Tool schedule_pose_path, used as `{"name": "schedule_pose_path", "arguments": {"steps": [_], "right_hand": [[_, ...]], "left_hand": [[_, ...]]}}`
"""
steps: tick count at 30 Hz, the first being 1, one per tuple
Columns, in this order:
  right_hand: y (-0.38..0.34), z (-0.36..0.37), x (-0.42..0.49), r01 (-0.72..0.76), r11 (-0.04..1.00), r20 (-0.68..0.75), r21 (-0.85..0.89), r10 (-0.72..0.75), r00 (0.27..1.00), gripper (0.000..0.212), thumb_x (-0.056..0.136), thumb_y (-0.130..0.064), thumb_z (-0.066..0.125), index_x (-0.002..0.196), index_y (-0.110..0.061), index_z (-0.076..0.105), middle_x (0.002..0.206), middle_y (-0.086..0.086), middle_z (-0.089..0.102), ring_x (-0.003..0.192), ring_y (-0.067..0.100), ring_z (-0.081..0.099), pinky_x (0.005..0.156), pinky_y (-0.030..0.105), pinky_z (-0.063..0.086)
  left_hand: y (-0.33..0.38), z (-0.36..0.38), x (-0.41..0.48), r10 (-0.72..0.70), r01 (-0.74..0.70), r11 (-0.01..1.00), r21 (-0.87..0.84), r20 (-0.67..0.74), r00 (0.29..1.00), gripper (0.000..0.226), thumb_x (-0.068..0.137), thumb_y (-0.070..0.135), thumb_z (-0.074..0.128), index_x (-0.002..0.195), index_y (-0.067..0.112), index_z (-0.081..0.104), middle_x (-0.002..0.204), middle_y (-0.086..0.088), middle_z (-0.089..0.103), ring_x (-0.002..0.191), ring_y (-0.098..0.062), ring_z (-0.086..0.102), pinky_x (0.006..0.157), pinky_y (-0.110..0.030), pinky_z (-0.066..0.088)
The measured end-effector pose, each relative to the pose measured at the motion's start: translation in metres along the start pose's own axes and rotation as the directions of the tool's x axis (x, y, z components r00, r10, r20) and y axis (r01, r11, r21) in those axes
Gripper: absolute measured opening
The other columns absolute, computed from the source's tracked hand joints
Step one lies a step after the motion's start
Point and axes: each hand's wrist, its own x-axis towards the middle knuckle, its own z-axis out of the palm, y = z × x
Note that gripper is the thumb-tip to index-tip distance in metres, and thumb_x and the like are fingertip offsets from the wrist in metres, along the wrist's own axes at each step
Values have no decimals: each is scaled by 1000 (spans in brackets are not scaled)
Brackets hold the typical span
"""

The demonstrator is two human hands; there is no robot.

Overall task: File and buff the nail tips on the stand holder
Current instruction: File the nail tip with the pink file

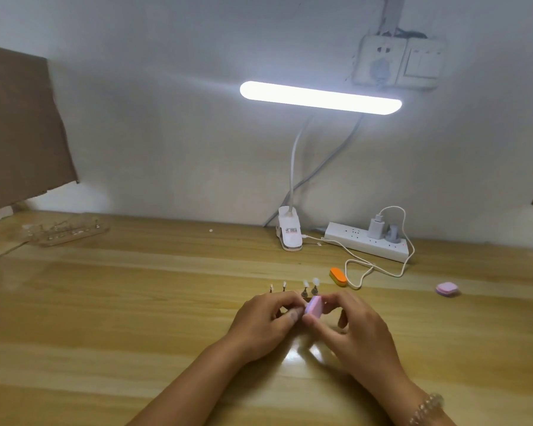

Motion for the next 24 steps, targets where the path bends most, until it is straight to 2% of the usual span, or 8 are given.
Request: {"name": "schedule_pose_path", "arguments": {"steps": [2, 5, 7, 9, 12, 17, 20, 24], "right_hand": [[-5, 2, -3, 52, 998, 55, 20, -53, 997, 28, 72, -57, 71, 91, -37, 63, 87, -21, 62, 73, 6, 55, 63, 21, 45], [0, 1, 2, -39, 998, -22, 51, 40, 999, 26, 73, -53, 74, 90, -36, 64, 86, -19, 64, 70, 6, 55, 64, 27, 46], [-2, 1, 0, 1, 1000, -30, 4, -1, 1000, 27, 74, -53, 74, 91, -36, 63, 86, -20, 62, 70, 0, 53, 62, 23, 44], [-7, 3, -4, 79, 997, 21, -10, -78, 997, 32, 72, -58, 69, 93, -36, 62, 88, -22, 61, 70, 0, 54, 60, 21, 45], [-2, 1, 1, -25, 999, -18, 43, 26, 1000, 28, 72, -57, 71, 89, -37, 62, 88, -23, 63, 68, 8, 55, 63, 28, 48], [-4, 2, -3, 54, 997, 49, 46, -56, 997, 28, 73, -54, 72, 92, -36, 63, 90, -21, 64, 64, 10, 56, 60, 27, 48], [1, 1, 2, -40, 993, -4, 107, 41, 999, 23, 73, -51, 74, 88, -37, 64, 87, -21, 66, 67, 11, 56, 63, 27, 47], [-3, 2, -3, 44, 998, 35, 39, -45, 998, 31, 72, -64, 65, 89, -38, 61, 90, -22, 64, 65, 10, 57, 61, 26, 47]], "left_hand": [[0, -1, 0, -7, 7, 1000, -15, -2, 1000, 17, 97, 26, 58, 98, 39, 68, 81, 35, 62, 62, 4, 50, 62, -17, 34], [1, -1, -1, 0, 0, 1000, 4, -8, 1000, 15, 96, 29, 59, 95, 42, 65, 91, 30, 67, 62, 6, 50, 62, -17, 34], [1, -1, -1, 10, -10, 1000, 12, 0, 1000, 14, 96, 29, 58, 97, 40, 65, 100, 25, 70, 61, 6, 50, 63, -19, 36], [1, -1, -1, 12, -12, 1000, 10, 3, 1000, 14, 96, 27, 57, 98, 36, 67, 93, 25, 69, 61, 4, 50, 63, -21, 37], [2, -1, 0, 3, -3, 1000, 22, -3, 1000, 12, 97, 30, 58, 96, 38, 68, 81, 27, 64, 62, 4, 50, 62, -20, 34], [1, -2, 0, 6, -6, 1000, 15, 2, 1000, 15, 97, 29, 58, 94, 39, 68, 80, 38, 60, 62, 5, 50, 61, -19, 33], [1, -2, 1, 3, -3, 1000, 26, -6, 1000, 16, 97, 31, 58, 95, 46, 62, 81, 36, 62, 62, 6, 51, 62, -18, 34], [1, -1, 0, 0, 0, 1000, -1, -3, 1000, 14, 96, 31, 58, 96, 42, 65, 82, 36, 62, 61, 4, 49, 62, -20, 34]]}}
